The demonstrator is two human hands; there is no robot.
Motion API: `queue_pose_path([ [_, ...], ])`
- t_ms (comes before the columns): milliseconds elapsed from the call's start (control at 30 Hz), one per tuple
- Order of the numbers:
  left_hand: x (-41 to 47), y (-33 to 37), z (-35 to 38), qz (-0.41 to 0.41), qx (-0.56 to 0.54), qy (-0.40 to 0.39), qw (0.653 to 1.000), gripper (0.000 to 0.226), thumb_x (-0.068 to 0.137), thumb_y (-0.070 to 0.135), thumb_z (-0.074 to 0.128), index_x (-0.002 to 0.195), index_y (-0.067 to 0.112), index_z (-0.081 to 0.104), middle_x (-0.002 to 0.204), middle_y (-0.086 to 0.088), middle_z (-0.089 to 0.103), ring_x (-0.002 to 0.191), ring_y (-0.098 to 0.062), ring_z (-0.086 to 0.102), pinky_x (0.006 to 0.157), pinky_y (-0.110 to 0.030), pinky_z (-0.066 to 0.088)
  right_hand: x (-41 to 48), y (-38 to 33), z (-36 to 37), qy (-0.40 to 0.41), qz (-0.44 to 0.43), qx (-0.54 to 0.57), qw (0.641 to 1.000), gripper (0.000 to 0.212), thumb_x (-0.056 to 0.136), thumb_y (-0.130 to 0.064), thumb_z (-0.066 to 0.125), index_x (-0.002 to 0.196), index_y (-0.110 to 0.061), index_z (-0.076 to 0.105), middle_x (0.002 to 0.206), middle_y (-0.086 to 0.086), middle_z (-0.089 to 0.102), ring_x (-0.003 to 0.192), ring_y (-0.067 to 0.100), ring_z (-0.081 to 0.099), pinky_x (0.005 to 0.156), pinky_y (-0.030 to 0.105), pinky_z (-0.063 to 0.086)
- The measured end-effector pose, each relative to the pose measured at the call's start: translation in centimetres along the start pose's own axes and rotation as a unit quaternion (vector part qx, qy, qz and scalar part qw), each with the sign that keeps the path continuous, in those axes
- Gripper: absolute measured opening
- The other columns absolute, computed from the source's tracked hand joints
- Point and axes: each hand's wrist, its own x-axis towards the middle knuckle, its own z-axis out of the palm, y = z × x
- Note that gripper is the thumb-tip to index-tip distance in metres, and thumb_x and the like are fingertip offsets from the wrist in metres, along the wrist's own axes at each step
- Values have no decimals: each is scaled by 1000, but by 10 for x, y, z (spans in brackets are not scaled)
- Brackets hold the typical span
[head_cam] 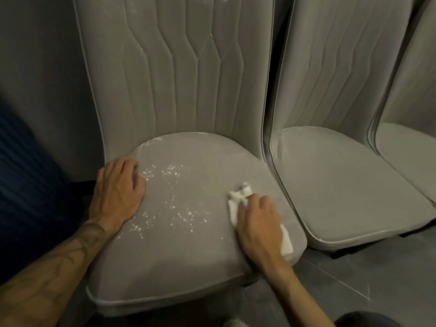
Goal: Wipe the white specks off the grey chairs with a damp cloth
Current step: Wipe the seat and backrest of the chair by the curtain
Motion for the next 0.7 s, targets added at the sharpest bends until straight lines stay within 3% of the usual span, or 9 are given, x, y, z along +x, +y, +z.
queue_pose_path([
  [133,0,0,-1,5,5,2,1000,43,96,32,38,120,4,59,122,-20,59,115,-39,53,106,-52,36,-15,-16,1,-54,-117,46,991,24,104,-40,34,103,-21,48,103,1,49,88,23,47,79,41,41],
  [200,0,0,-1,6,8,2,1000,43,96,33,37,120,5,59,122,-20,59,115,-39,53,106,-52,36,-8,6,-6,-46,-89,29,995,22,104,-37,38,103,-18,49,103,4,50,90,27,48,80,43,40],
  [267,-1,-1,0,8,9,4,1000,43,96,33,37,120,5,59,121,-20,59,114,-39,53,106,-52,37,-9,22,-10,-2,-4,24,1000,20,103,-33,44,98,-15,50,98,8,52,87,32,51,77,45,40],
  [367,0,-2,1,6,10,8,1000,41,96,32,36,118,6,59,119,-19,60,112,-38,53,104,-52,38,-26,-4,1,54,66,11,996,13,99,-27,51,93,-16,53,92,8,54,81,31,52,72,43,39],
  [500,0,-3,2,5,12,11,1000,40,96,31,38,118,6,59,119,-19,60,111,-38,54,103,-53,39,-53,-44,17,47,-59,38,996,11,100,-31,45,93,-24,48,90,-3,46,74,15,34,67,31,28],
  [567,-1,-4,3,5,13,7,1000,41,97,32,37,120,6,59,120,-19,60,112,-38,54,104,-53,39,-43,-27,10,20,-99,31,994,16,102,-33,39,96,-23,49,94,-1,47,78,19,41,69,34,35],
  [700,1,-1,3,8,12,14,1000,38,97,31,38,117,6,59,117,-19,60,109,-38,54,102,-52,39,-28,-1,-1,32,38,10,999,16,103,-31,41,99,-19,51,99,3,51,85,25,49,75,39,37],
])
